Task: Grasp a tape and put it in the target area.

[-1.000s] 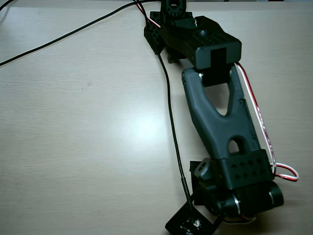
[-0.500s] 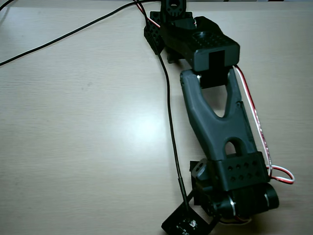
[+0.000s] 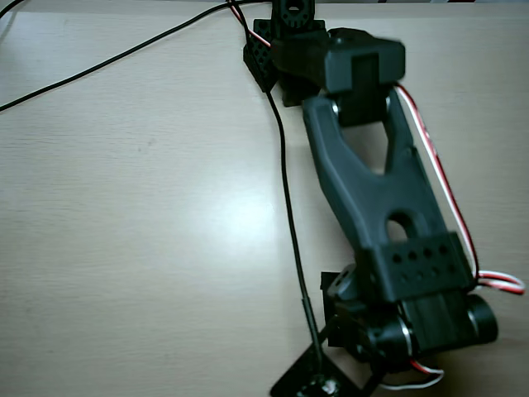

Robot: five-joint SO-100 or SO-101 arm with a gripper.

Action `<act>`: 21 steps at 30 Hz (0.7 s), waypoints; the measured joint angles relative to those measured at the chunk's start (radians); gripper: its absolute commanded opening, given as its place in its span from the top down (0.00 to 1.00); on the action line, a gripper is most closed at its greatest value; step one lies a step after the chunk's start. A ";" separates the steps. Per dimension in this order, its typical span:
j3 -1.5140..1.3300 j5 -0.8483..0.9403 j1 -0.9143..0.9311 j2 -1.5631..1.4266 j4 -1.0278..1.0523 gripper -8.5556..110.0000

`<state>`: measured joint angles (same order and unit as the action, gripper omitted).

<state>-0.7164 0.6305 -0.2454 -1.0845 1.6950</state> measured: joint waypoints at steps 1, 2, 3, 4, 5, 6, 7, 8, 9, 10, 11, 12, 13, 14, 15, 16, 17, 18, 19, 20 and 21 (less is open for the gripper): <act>0.000 -0.014 0.015 -0.034 0.002 0.82; -0.003 -0.026 0.034 -0.071 0.003 0.83; -0.017 -0.038 0.054 -0.109 0.003 0.83; -0.037 -0.057 0.072 -0.152 0.003 0.83; -0.052 -0.078 0.092 -0.193 0.003 0.84; -0.074 -0.094 0.114 -0.236 0.003 0.84; -0.101 -0.106 0.137 -0.284 0.003 0.84; -0.127 -0.114 0.160 -0.331 0.003 0.85; -0.152 -0.126 0.186 -0.371 0.005 0.85; -0.181 -0.132 0.215 -0.414 0.005 0.85; -0.212 -0.141 0.239 -0.459 0.005 0.85; -0.242 -0.147 0.267 -0.497 0.005 0.85; -0.279 -0.146 0.291 -0.538 0.008 0.85; -0.324 -0.147 0.308 -0.583 0.006 0.85; -0.364 -0.152 0.327 -0.623 0.008 0.85; -0.400 -0.147 0.339 -0.658 0.008 0.85; -0.442 -0.140 0.353 -0.695 0.008 0.85; -0.466 -0.147 0.368 -0.718 0.008 0.85; -0.488 -0.137 0.383 -0.739 0.008 0.85; -0.511 -0.144 0.400 -0.762 0.008 0.85; -0.529 -0.144 0.408 -0.778 0.008 0.85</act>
<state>-1.2456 0.4863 0.1626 -1.8623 1.7027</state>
